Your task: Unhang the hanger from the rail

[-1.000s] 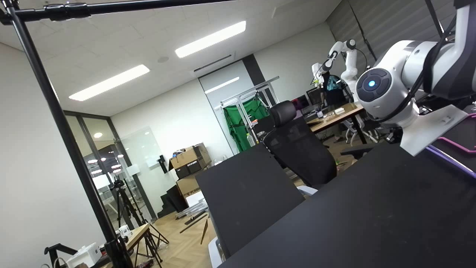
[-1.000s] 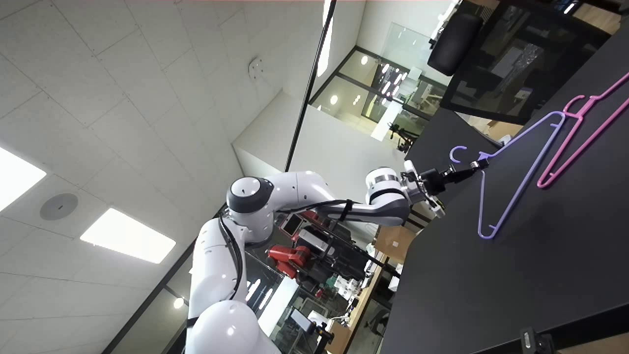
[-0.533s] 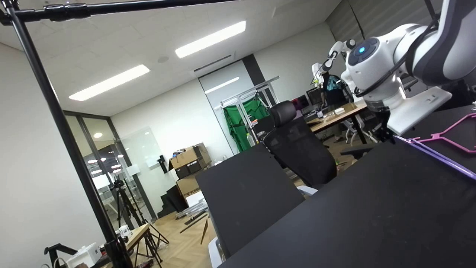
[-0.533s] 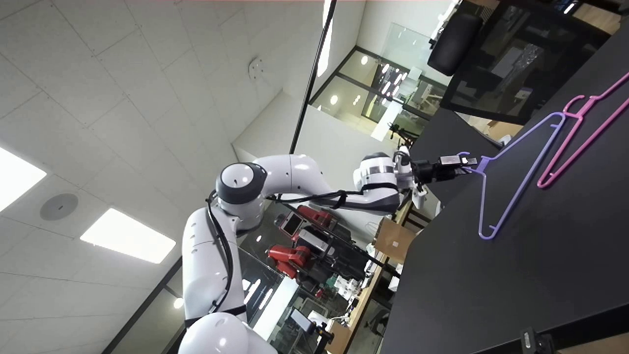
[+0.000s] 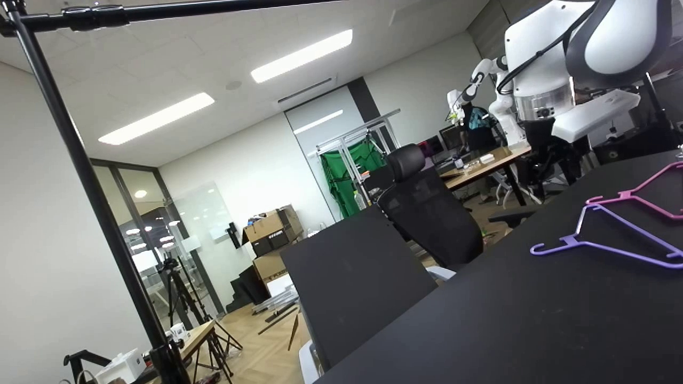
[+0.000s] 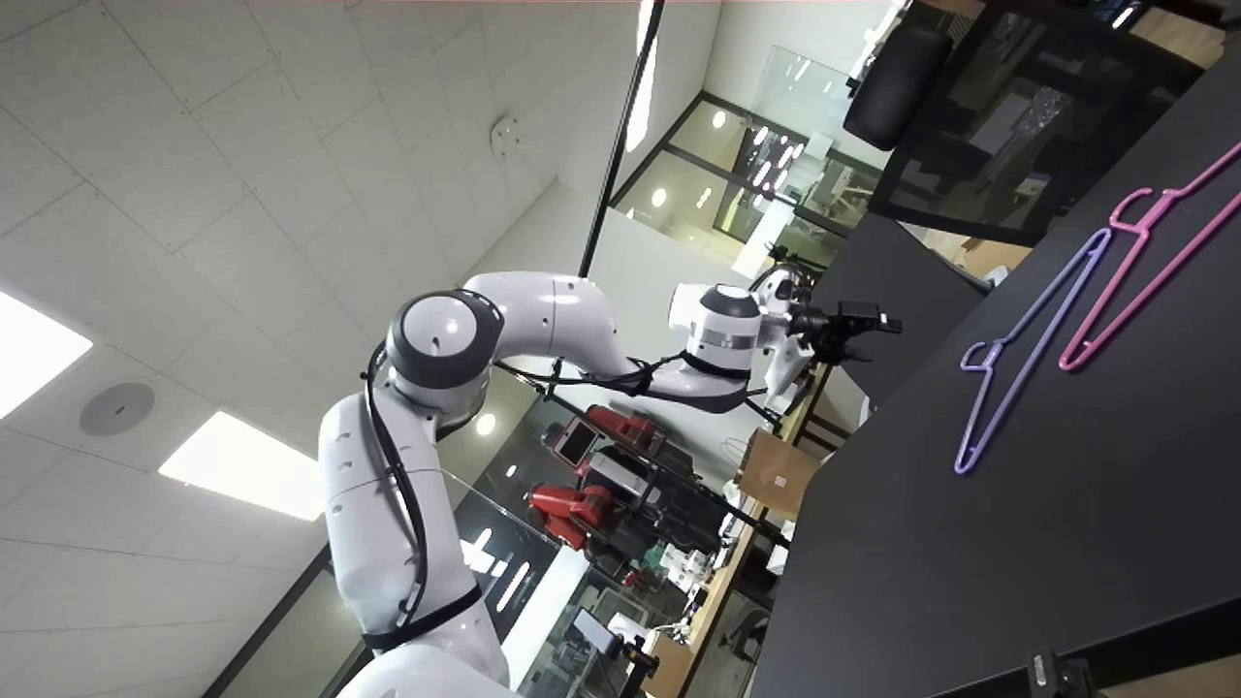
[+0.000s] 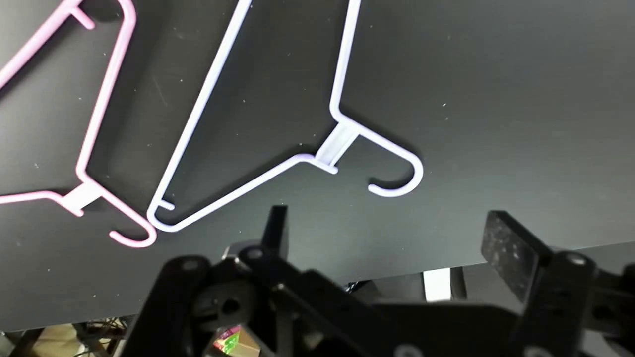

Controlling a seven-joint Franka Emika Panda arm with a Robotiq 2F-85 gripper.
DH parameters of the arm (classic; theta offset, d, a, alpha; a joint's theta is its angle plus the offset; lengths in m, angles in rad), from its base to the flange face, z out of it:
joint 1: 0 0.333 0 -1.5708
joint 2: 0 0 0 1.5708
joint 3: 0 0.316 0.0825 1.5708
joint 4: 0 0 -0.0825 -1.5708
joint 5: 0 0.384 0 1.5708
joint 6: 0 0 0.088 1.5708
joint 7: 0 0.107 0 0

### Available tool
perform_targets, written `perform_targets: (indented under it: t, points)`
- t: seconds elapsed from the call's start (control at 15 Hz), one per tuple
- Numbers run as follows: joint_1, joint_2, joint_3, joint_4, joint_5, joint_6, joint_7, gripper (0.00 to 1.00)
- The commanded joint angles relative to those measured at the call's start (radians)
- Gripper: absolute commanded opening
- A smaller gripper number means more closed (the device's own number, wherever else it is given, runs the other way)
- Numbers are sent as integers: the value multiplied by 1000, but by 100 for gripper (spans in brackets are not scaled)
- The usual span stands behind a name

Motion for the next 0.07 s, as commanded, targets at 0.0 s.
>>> perform_targets:
  t: [0.0]
  points:
    - [165,-26,-186,-18,211,66,-135,100]
